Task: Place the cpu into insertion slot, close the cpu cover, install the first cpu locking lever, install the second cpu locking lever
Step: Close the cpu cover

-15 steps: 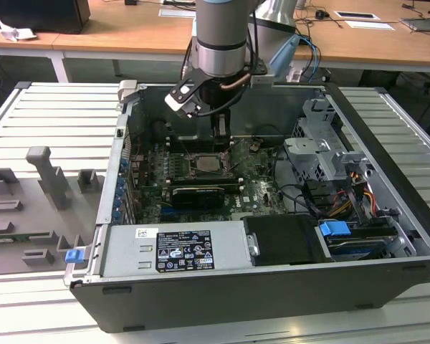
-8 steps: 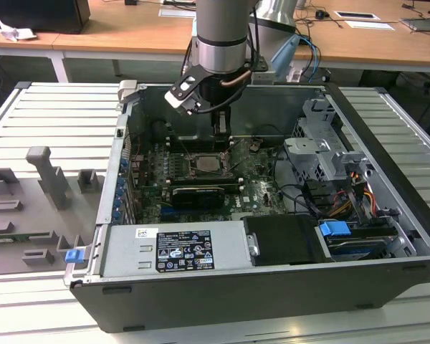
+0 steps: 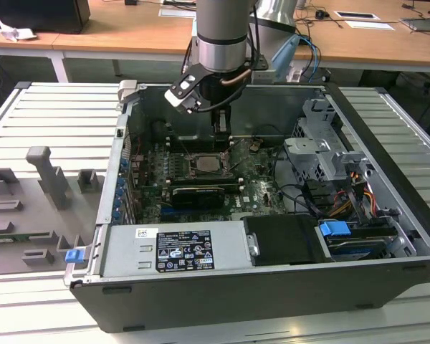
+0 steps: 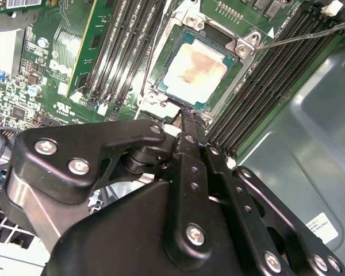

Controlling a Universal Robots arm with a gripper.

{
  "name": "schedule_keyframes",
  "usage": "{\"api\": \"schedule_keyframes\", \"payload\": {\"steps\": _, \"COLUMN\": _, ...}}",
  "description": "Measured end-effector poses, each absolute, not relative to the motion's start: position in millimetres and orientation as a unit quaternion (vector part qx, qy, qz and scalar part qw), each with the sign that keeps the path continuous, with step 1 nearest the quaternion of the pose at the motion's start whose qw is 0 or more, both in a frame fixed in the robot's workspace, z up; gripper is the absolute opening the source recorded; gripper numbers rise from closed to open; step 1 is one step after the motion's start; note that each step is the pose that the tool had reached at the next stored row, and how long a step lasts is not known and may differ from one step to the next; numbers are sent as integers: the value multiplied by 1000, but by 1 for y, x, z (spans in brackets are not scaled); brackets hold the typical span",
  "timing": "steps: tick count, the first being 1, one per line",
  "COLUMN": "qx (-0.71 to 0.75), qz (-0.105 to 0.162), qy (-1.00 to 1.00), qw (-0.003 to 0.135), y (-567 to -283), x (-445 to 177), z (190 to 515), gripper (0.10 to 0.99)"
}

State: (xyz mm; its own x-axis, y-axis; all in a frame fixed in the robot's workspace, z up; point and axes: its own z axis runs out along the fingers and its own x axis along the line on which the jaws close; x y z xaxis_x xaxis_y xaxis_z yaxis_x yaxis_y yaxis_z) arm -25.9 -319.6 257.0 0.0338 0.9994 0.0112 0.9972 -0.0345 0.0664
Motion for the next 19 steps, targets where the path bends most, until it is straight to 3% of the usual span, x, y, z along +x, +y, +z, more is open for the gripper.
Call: {"api": "schedule_keyframes", "payload": {"steps": 19, "qx": 719, "qz": 27, "qy": 695, "qw": 20, "y": -319, "x": -26, "z": 273, "gripper": 106}}
